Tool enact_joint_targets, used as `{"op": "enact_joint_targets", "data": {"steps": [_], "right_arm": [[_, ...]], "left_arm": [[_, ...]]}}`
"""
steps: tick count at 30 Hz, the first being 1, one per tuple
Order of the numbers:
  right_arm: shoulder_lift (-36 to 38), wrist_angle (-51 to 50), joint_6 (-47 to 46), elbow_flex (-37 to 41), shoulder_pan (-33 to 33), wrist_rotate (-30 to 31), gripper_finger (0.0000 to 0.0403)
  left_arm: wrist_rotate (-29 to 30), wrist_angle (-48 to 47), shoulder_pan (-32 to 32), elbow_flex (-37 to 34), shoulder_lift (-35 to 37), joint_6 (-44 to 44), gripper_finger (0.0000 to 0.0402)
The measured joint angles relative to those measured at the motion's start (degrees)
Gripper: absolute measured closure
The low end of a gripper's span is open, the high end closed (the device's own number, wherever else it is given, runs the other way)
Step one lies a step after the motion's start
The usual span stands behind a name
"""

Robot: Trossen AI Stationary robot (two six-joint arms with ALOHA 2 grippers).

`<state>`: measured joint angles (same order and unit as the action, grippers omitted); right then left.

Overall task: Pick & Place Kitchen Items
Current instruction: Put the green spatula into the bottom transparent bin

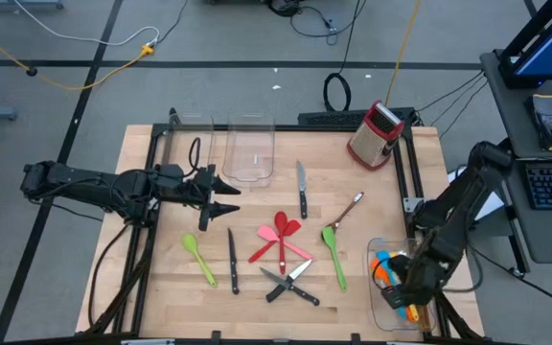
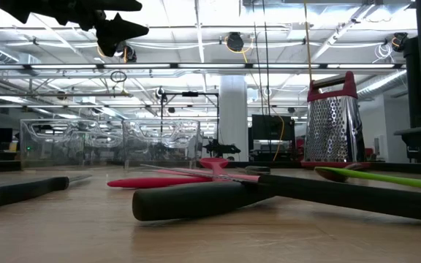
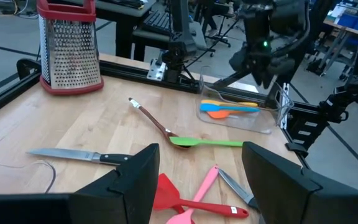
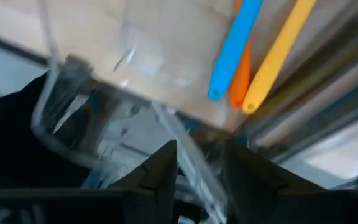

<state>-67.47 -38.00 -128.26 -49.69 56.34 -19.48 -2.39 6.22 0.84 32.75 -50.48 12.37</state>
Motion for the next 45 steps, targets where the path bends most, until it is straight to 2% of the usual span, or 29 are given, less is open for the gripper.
{"op": "enact_joint_targets", "data": {"steps": [4,6,10,17,22,29,35,38,45], "right_arm": [[4.94,0.02,-0.07,0.00,-0.02,0.58,0.0329],[6.97,0.02,-0.07,0.00,-0.02,3.13,0.0355],[10.64,0.07,0.95,0.00,-0.02,10.33,0.0397],[14.98,0.15,10.27,0.00,-0.02,28.53,0.0401],[16.97,0.34,21.04,0.00,-0.02,42.15,0.0401],[18.43,0.76,36.43,0.00,-0.02,55.20,0.0402],[18.96,9.55,55.15,0.00,-0.18,66.37,0.0402],[18.96,16.06,66.53,0.00,-1.16,68.98,0.0402],[18.94,27.34,89.38,0.00,-4.78,68.87,0.0402]], "left_arm": [[0.00,0.00,0.02,0.00,0.00,0.06,0.0167],[0.00,-0.02,0.02,0.00,0.00,0.10,0.0167],[0.00,0.02,0.00,0.00,0.00,1.01,0.0167],[-0.02,0.09,0.01,0.00,0.00,7.32,0.0167],[-0.02,0.07,0.02,0.00,0.00,12.41,0.0167],[-0.02,0.07,0.02,0.00,0.00,14.79,0.0167],[2.09,0.07,0.04,0.00,0.00,14.61,0.0167],[4.59,0.07,0.04,0.00,0.00,14.70,0.0167],[8.22,0.09,0.04,0.00,0.00,14.72,0.0167]]}}
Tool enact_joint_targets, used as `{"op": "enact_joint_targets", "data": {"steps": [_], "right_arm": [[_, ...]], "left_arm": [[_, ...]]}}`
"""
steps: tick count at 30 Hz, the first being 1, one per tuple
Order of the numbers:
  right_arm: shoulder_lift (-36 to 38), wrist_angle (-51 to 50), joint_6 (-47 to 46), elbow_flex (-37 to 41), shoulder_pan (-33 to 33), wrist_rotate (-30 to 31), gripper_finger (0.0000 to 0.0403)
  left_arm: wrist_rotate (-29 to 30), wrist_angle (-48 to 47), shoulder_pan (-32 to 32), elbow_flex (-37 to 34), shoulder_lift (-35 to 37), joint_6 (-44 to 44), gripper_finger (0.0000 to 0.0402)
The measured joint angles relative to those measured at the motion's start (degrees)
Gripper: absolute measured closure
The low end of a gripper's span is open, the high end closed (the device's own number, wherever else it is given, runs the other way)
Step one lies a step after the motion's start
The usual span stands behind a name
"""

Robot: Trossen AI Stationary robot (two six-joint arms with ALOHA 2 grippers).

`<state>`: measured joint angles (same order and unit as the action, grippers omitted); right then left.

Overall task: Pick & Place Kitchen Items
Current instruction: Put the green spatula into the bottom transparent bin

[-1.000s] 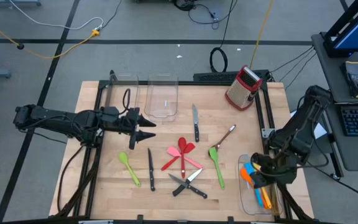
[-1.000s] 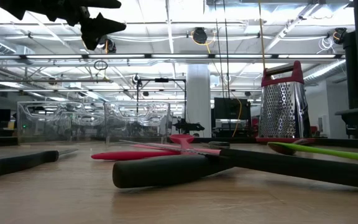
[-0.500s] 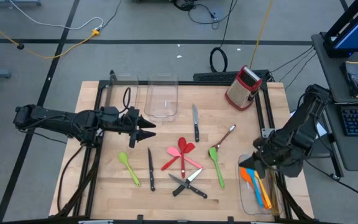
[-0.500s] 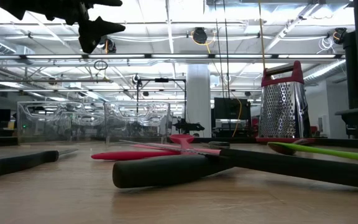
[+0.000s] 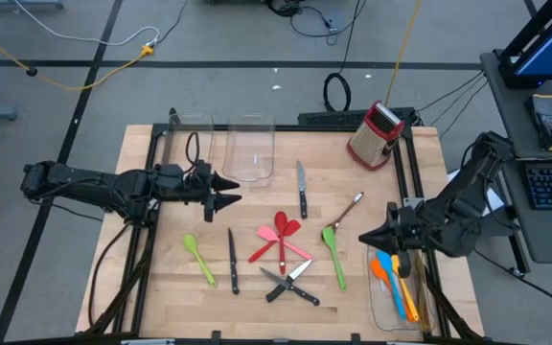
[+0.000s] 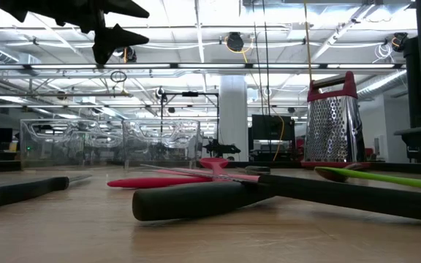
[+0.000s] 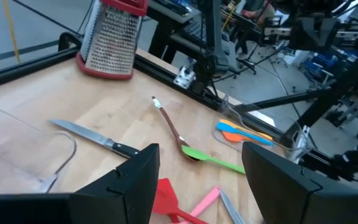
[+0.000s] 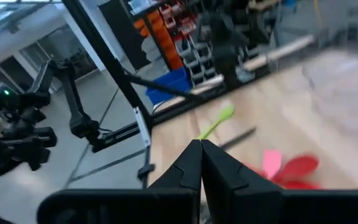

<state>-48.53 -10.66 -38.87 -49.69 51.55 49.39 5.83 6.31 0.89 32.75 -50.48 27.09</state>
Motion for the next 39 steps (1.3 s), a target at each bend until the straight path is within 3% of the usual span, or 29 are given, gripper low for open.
{"op": "enact_joint_targets", "data": {"steps": [13,16,26,39], "right_arm": [[-0.02,0.55,17.07,-0.02,-7.09,-0.16,0.0402],[0.00,0.58,19.97,-0.02,-9.73,-2.91,0.0402],[-3.02,-0.99,21.70,-0.02,-24.97,-23.98,0.0402],[-13.02,-17.00,13.02,-0.07,-42.88,-51.37,0.0403]], "left_arm": [[0.44,-0.07,1.18,0.00,-0.17,5.07,0.0167],[1.31,-0.06,2.35,0.00,-0.17,5.52,0.0167],[7.71,-0.48,5.66,0.00,-0.17,6.74,0.0167],[8.67,-0.59,6.86,0.00,-0.17,7.96,0.0167]]}}
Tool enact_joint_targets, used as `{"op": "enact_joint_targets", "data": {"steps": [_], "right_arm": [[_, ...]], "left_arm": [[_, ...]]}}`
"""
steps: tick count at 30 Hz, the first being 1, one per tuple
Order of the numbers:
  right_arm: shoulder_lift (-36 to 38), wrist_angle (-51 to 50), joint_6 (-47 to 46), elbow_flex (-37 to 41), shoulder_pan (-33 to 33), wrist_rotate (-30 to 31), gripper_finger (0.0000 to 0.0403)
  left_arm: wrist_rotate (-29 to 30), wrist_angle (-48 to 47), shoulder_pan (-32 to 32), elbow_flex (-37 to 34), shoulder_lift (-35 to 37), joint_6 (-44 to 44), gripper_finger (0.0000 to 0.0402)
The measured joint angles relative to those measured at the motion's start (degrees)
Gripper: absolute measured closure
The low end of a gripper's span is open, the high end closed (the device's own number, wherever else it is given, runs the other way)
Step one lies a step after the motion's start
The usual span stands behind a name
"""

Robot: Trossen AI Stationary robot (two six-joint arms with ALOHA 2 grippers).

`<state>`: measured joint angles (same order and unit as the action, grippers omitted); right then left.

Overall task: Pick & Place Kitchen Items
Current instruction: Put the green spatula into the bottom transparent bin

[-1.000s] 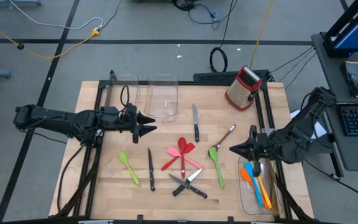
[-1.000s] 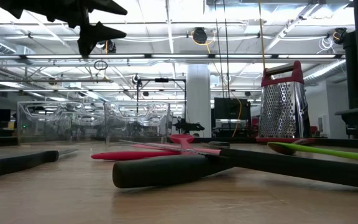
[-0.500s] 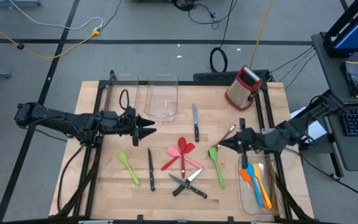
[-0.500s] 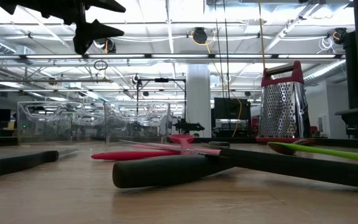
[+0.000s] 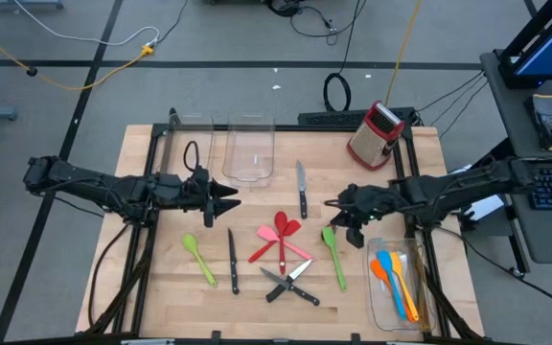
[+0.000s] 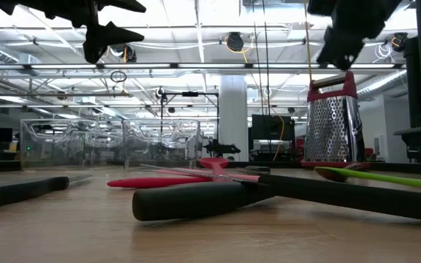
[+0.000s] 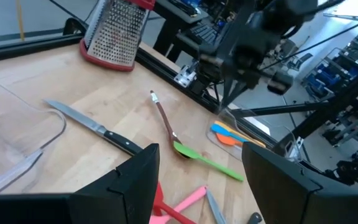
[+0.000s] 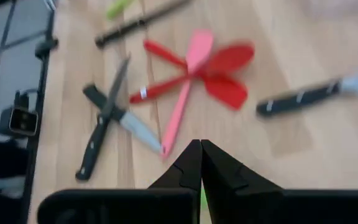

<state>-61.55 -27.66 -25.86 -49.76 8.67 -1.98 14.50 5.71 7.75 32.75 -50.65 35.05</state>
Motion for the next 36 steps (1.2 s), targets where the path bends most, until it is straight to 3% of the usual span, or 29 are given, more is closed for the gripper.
{"op": "enact_joint_targets", "data": {"steps": [5,12,22,36], "right_arm": [[-4.73,-2.16,-1.96,0.00,-3.95,-9.26,0.0403],[-10.23,-2.40,-2.00,0.00,-6.73,-15.87,0.0397],[-17.31,-3.73,-5.36,0.00,-6.28,-19.29,0.0356],[-20.84,-5.13,-11.98,0.02,-4.44,-19.36,0.0235]], "left_arm": [[1.78,-0.08,0.00,0.00,0.00,-0.02,0.0167],[2.17,-1.13,0.00,0.00,0.00,-0.02,0.0167],[2.17,-1.75,0.00,0.00,-0.02,-0.02,0.0167],[2.19,-4.37,0.00,0.00,-0.02,-0.35,0.0167]]}}
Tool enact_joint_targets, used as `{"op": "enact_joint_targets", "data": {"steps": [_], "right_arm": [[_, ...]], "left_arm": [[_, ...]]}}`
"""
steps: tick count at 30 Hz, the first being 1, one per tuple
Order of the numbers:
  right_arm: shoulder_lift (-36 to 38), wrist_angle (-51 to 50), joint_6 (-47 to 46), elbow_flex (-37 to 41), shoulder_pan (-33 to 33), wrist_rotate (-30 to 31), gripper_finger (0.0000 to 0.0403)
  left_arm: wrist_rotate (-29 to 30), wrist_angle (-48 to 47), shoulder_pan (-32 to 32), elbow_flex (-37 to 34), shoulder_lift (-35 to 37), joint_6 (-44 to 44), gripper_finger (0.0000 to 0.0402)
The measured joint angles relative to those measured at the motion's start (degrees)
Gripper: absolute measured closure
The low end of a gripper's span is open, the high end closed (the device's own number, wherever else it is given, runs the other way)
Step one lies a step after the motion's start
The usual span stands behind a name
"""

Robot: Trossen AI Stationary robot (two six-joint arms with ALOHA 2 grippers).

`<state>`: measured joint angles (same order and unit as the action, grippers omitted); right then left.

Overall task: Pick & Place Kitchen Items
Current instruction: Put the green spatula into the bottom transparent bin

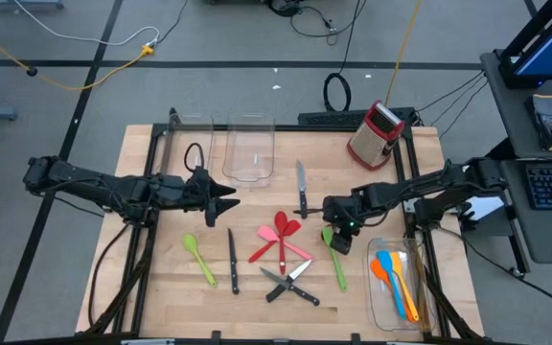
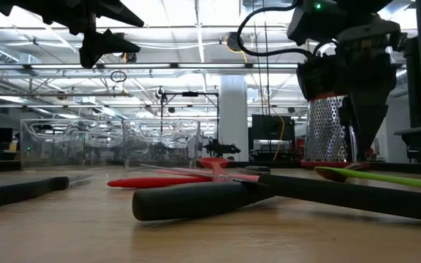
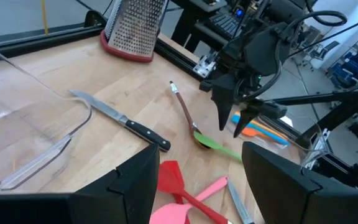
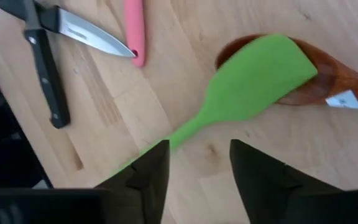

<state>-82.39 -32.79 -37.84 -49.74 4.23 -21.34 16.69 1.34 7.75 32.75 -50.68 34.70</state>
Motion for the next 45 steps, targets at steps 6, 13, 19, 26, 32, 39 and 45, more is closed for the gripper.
{"op": "enact_joint_targets", "data": {"steps": [6,13,19,26,32,39,45], "right_arm": [[-0.04,0.86,-0.75,0.00,0.00,-0.36,0.0200],[-0.04,2.12,-1.86,0.00,0.00,0.33,0.0193],[-0.04,2.16,-2.73,0.00,0.44,0.24,0.0193],[-1.18,2.50,-4.02,0.00,2.13,1.61,0.0193],[-4.44,3.22,-4.85,0.02,2.73,1.58,0.0189],[-5.01,4.27,-6.47,0.03,2.67,1.75,0.0169],[-5.66,4.79,-6.68,0.02,2.67,1.82,0.0163]], "left_arm": [[0.00,-0.02,0.00,0.00,0.00,-0.07,0.0167],[0.00,-0.09,0.00,0.00,0.00,-0.08,0.0167],[0.02,-0.07,0.00,0.00,0.00,-0.11,0.0167],[0.60,-0.09,0.00,0.00,0.00,-0.42,0.0167],[1.70,-0.21,0.00,0.00,0.00,-0.46,0.0167],[1.71,-0.37,0.00,0.00,0.00,-0.22,0.0167],[1.73,-0.34,0.00,0.00,0.00,-0.29,0.0167]]}}
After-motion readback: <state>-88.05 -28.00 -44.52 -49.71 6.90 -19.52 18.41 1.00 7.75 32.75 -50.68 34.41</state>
